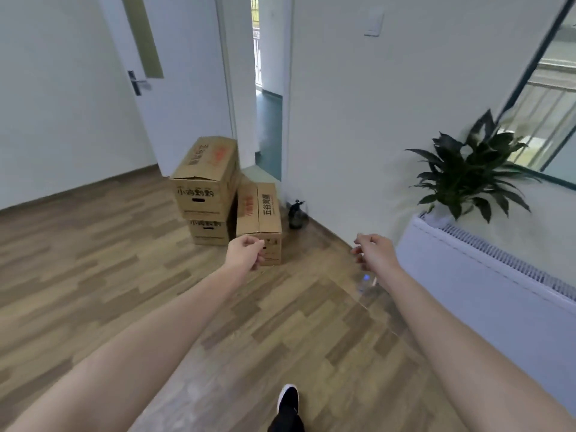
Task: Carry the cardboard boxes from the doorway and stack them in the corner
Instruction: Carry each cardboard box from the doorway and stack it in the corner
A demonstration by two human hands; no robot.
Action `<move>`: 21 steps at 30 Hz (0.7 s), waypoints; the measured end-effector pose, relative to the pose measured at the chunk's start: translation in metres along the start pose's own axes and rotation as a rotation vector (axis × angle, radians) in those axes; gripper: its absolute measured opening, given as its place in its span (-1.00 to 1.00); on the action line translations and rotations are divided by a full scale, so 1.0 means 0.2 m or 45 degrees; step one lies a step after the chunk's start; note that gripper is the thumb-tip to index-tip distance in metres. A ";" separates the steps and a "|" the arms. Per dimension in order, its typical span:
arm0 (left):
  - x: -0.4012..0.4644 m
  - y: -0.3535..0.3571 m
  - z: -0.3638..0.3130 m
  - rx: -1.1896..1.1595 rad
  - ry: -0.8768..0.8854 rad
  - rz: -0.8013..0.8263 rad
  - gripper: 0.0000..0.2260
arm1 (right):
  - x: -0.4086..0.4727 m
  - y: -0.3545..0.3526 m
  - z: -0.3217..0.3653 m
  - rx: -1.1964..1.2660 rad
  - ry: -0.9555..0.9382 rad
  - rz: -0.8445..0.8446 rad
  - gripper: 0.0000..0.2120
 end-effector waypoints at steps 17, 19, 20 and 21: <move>1.78 -0.95 -0.47 0.137 -0.105 -0.414 -0.89 | 1.51 1.99 0.25 -0.108 0.178 0.441 -0.78; 1.94 -1.03 -0.46 0.135 -0.126 -0.426 -0.88 | 1.64 2.16 0.27 -0.121 0.174 0.452 -0.77; 2.08 -1.09 -0.45 0.129 -0.148 -0.432 -0.88 | 1.74 2.28 0.27 -0.137 0.169 0.455 -0.76; 2.22 -1.15 -0.43 0.112 -0.164 -0.439 -0.88 | 1.84 2.41 0.28 -0.167 0.156 0.463 -0.77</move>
Point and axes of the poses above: each hand's wrist, its own x-axis towards the middle knuckle, its own y-axis out of the palm, z = x × y, the point moved 8 cm from there along x, towards the middle knuckle, and after that the axes turned 12 degrees about x, right-handed, at the moved point
